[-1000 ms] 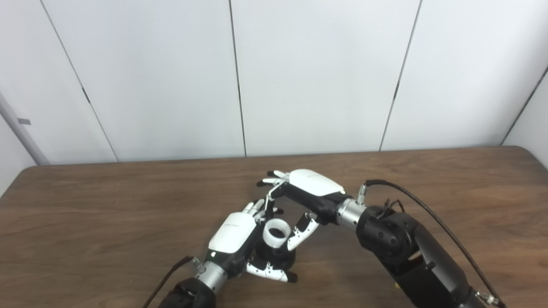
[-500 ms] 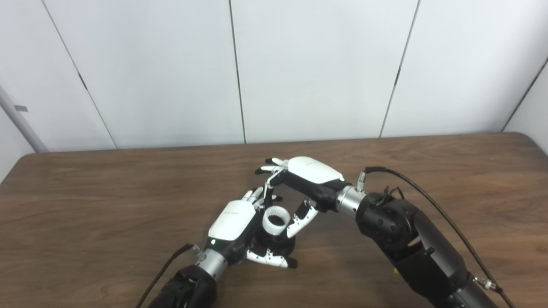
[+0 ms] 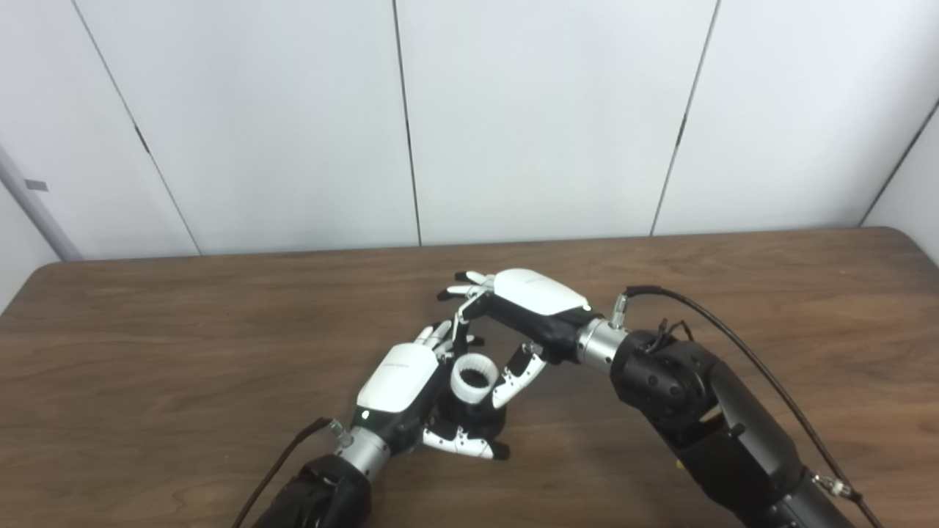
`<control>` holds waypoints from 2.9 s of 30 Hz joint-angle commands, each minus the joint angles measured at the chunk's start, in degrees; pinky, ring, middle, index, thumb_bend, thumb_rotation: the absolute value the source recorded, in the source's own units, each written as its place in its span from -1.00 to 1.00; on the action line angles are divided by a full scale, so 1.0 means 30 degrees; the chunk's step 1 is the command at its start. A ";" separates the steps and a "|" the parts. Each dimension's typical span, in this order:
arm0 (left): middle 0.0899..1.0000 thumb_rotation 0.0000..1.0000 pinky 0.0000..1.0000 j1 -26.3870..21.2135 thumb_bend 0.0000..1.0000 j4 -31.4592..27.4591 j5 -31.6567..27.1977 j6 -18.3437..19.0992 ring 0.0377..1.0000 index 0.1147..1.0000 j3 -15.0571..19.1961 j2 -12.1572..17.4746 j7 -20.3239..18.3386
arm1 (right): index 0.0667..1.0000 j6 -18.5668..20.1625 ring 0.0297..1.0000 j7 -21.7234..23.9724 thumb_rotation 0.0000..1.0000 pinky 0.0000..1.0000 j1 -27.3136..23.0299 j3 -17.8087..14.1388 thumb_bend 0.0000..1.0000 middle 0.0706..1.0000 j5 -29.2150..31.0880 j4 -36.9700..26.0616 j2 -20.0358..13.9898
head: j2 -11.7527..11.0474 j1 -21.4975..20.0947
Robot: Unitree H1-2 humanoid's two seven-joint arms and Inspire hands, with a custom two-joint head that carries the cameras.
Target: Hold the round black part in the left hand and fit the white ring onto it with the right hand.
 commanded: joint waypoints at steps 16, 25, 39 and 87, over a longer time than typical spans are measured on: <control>0.72 -0.90 1.00 0.0385 0.04 0.0661 0.0527 -0.0072 1.00 -0.18 -0.0541 0.0264 -0.1139 | -0.13 0.0230 1.00 0.0678 -0.75 1.00 -0.0505 -0.0393 0.04 0.81 -0.0007 -0.0856 -0.0459 | 0.0005 -0.0119; 0.72 -0.90 1.00 0.0405 0.04 0.0590 0.0469 -0.0059 1.00 -0.18 -0.0535 0.0214 -0.1192 | -0.13 0.0063 1.00 0.0713 -0.74 1.00 -0.0458 -0.0332 0.04 0.80 -0.0220 -0.0840 -0.0320 | 0.0037 0.0016; 0.73 -0.90 1.00 0.0404 0.04 0.0381 0.0434 0.0208 1.00 -0.18 -0.0593 0.0007 -0.1351 | -0.13 -0.0206 1.00 0.0582 -0.74 0.98 -0.0400 -0.0197 0.04 0.79 -0.0158 -0.0560 -0.0005 | 0.0008 0.0254; 0.73 -0.90 1.00 0.0688 0.05 -0.0550 0.0329 0.0808 1.00 -0.18 -0.0495 0.0007 -0.1864 | 0.60 0.0779 1.00 0.2031 -0.25 1.00 -0.0354 0.0432 1.00 1.00 -0.0507 -0.1073 -0.0272 | 0.0249 0.0358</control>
